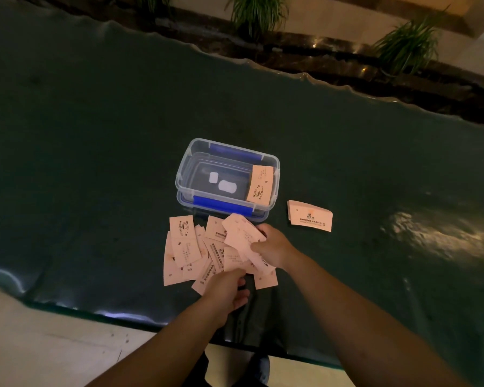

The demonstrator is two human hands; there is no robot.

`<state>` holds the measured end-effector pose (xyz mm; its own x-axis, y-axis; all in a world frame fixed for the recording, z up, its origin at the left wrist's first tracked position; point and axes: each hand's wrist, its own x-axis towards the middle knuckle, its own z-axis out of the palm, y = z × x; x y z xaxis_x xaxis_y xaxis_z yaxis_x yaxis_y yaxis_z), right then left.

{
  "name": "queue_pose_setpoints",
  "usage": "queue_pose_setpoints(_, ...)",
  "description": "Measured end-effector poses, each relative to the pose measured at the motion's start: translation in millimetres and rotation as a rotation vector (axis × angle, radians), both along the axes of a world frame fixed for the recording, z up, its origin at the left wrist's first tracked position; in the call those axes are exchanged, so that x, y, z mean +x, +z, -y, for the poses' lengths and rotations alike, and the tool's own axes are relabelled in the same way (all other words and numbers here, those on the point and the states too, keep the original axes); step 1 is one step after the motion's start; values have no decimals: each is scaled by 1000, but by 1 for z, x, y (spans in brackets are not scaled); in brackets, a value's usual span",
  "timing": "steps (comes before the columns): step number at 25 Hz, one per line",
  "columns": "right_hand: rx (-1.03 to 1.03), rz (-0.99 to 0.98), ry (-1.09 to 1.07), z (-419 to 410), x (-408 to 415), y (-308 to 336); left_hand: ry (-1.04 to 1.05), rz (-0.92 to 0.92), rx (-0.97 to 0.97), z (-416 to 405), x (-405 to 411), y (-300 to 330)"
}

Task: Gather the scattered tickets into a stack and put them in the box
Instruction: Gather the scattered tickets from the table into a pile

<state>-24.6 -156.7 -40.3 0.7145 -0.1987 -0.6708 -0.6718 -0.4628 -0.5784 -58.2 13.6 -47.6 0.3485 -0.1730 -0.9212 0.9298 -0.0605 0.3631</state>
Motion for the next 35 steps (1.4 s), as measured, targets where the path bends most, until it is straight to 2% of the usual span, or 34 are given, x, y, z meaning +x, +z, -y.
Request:
queue_pose_setpoints(6,-99,-114,203,20,-14,9,7,14,18,4,2,2)
queue_pose_setpoints(12,-254,-34,325,7,-35,9,-108,66,-65,14,-2,7)
queue_pose_setpoints(14,-271,-64,289,5,-41,8,-162,96,-75,17,-4,7)
queue_pose_setpoints(17,-131,-75,150,7,-51,7,-251,161,-41,21,-4,8)
queue_pose_setpoints(21,-55,-47,-44,15,-64,2,-369,281,16,21,-4,6)
queue_pose_setpoints(22,-33,-49,-113,17,-67,1,-416,351,59,18,-3,4)
queue_pose_setpoints(25,29,-73,-318,26,-77,0,-621,702,382,9,10,-6)
queue_pose_setpoints(27,52,-77,-399,31,-84,-3,-715,880,524,7,24,-12)
queue_pose_setpoints(32,88,-55,-503,36,-93,-4,-1056,883,780,27,44,-21)
queue_pose_setpoints(35,99,-50,-530,33,-94,-4,-1128,915,858,38,45,-25)
